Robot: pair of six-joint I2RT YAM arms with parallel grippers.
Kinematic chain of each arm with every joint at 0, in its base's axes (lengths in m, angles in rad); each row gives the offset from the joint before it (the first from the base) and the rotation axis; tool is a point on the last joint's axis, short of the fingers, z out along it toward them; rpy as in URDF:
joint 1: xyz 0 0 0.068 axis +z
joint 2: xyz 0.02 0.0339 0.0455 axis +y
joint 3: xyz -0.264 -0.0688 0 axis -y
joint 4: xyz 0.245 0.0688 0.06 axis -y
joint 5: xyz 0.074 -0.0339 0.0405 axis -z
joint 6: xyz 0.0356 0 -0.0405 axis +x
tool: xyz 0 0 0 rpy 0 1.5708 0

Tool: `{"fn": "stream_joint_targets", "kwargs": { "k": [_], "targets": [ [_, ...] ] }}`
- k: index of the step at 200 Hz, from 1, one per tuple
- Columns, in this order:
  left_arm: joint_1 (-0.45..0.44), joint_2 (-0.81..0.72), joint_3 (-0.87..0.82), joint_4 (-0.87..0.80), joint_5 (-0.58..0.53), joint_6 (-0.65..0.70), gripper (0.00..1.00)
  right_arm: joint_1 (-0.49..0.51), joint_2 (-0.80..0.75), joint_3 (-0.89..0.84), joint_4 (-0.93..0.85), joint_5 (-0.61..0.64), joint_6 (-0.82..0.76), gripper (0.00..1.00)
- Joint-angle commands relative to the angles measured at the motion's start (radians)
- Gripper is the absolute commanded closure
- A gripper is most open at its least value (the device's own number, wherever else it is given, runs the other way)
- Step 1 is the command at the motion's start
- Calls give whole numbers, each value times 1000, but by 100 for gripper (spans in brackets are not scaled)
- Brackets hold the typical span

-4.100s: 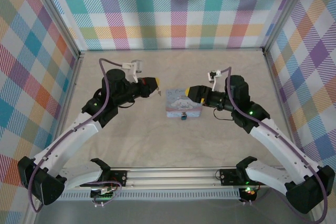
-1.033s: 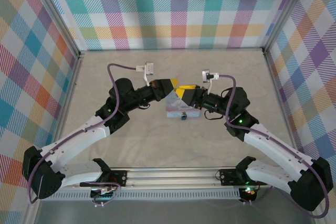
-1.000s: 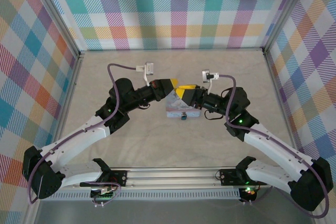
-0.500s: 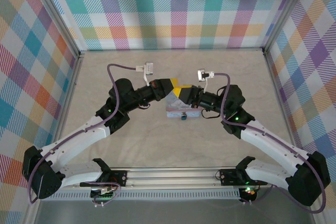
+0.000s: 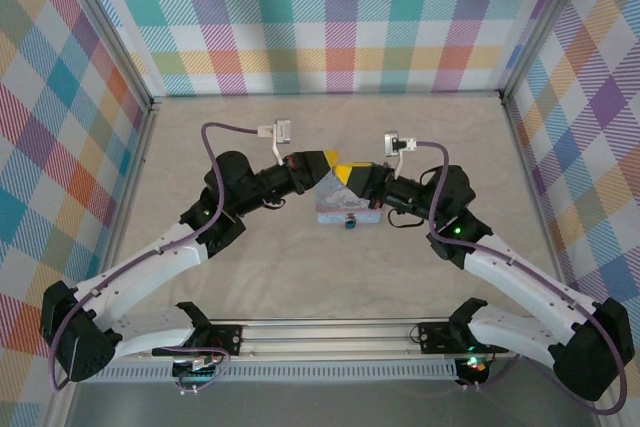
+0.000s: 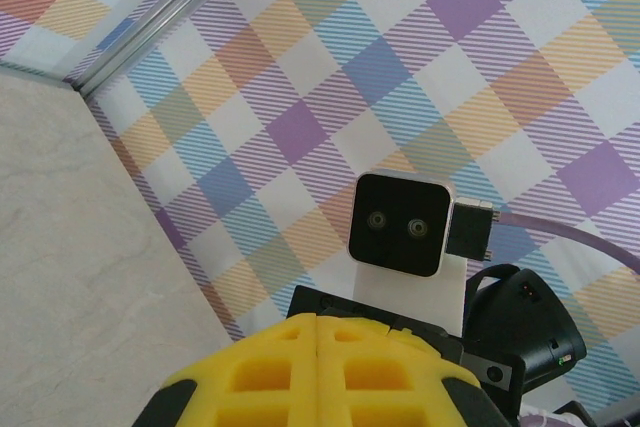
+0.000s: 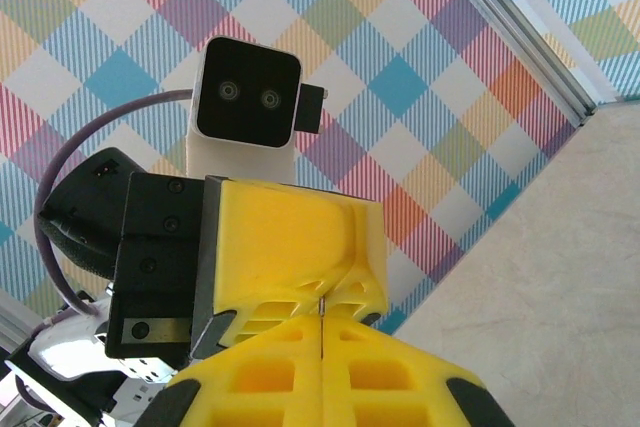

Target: Unlock a padlock with a key

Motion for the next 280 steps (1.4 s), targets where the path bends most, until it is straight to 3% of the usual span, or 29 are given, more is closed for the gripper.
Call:
{"fn": "stream_joint_targets", "kwargs": {
  "k": [1, 37, 49, 54, 85, 140, 166, 196, 229, 269, 280],
  "targets": [
    [-4, -23, -10, 26, -23, 16, 100, 5, -23, -12, 28, -17, -19, 100],
    [-6, -25, 4, -18, -19, 18, 100, 6, -32, -6, 10, -15, -38, 100],
    [-5, -25, 27, -86, -28, 25, 76, 5, -47, -3, -19, -11, -57, 100],
    [-4, -27, 36, -109, -27, 28, 72, 4, -53, 5, -40, -11, -72, 100],
    [17, -24, 66, -158, 55, 28, 58, 1, -83, 68, -218, -53, -160, 100],
    [69, -7, 119, -195, 252, 7, 44, -27, -100, 166, -477, -144, -257, 100],
    [75, 8, 129, -185, 322, -5, 45, -49, -89, 195, -524, -178, -267, 100],
    [75, 29, 139, -171, 375, -18, 55, -64, -71, 207, -519, -214, -259, 100],
    [76, 47, 148, -192, 394, -11, 55, -69, -64, 210, -496, -224, -252, 100],
    [75, 45, 146, -188, 402, -4, 80, -86, -51, 213, -512, -231, -249, 100],
    [76, 45, 147, -194, 403, 0, 91, -94, -54, 211, -506, -236, -241, 100]
  ]
}}
